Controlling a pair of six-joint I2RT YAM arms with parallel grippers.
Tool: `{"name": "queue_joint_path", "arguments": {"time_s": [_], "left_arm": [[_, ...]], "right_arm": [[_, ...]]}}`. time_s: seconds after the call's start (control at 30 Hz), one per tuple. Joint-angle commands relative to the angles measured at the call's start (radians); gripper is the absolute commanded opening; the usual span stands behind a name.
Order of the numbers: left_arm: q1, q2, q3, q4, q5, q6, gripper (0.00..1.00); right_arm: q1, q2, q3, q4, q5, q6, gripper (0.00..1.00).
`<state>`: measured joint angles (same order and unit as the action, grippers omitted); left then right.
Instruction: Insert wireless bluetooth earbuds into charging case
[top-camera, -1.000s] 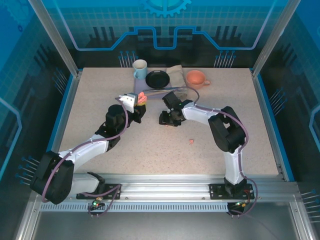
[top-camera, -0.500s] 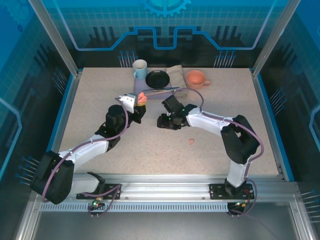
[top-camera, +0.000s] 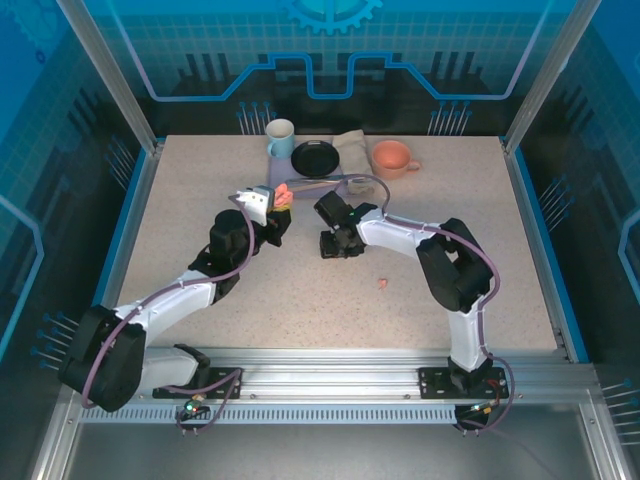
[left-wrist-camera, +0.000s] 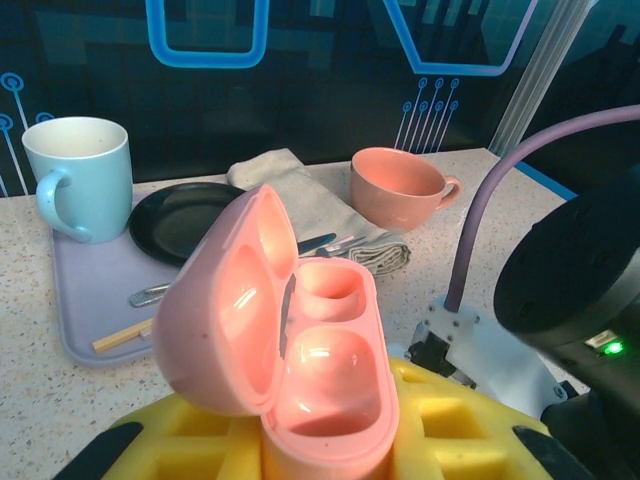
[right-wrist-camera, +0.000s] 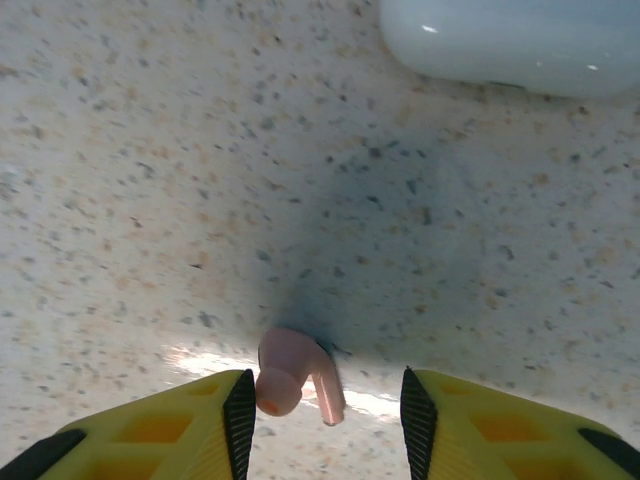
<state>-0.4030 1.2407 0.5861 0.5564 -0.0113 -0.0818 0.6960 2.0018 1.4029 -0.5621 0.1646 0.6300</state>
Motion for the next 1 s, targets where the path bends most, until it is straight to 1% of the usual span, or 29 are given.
{"name": "queue_joint_path", "arguments": {"time_s": [0.0, 0.17, 0.3, 0.4, 0.63, 0.8, 0.87, 0.97], "left_arm": [[0.009, -0.026, -0.009, 0.011, 0.011, -0.028, 0.0], [0.009, -0.024, -0.006, 0.011, 0.013, -0.035, 0.0], [0.01, -0.026, -0.005, 0.011, 0.017, -0.038, 0.0], [0.01, -0.024, -0.004, 0.014, 0.025, -0.041, 0.0], [0.009, -0.017, 0.006, 0.01, 0.031, -0.041, 0.0], [0.009, -0.011, 0.01, 0.007, 0.035, -0.039, 0.0], [0.009, -0.008, 0.014, 0.008, 0.039, -0.041, 0.0], [0.009, -0.007, 0.015, 0.008, 0.039, -0.041, 0.0]], "right_arm": [[0.011, 0.019, 0.029, -0.051, 0.051, -0.051, 0.46], [-0.005, 0.033, 0.036, -0.067, 0.092, -0.042, 0.44], [-0.055, -0.035, -0.029, -0.044, 0.106, -0.014, 0.44], [-0.107, -0.102, -0.096, -0.01, 0.076, 0.008, 0.44], [-0.173, -0.163, -0.126, -0.018, 0.086, 0.027, 0.44], [-0.202, -0.161, -0.136, 0.035, -0.01, 0.017, 0.46], [-0.198, -0.143, -0.125, 0.043, -0.046, 0.019, 0.46], [-0.18, -0.121, -0.119, 0.052, -0.068, 0.029, 0.46]]}}
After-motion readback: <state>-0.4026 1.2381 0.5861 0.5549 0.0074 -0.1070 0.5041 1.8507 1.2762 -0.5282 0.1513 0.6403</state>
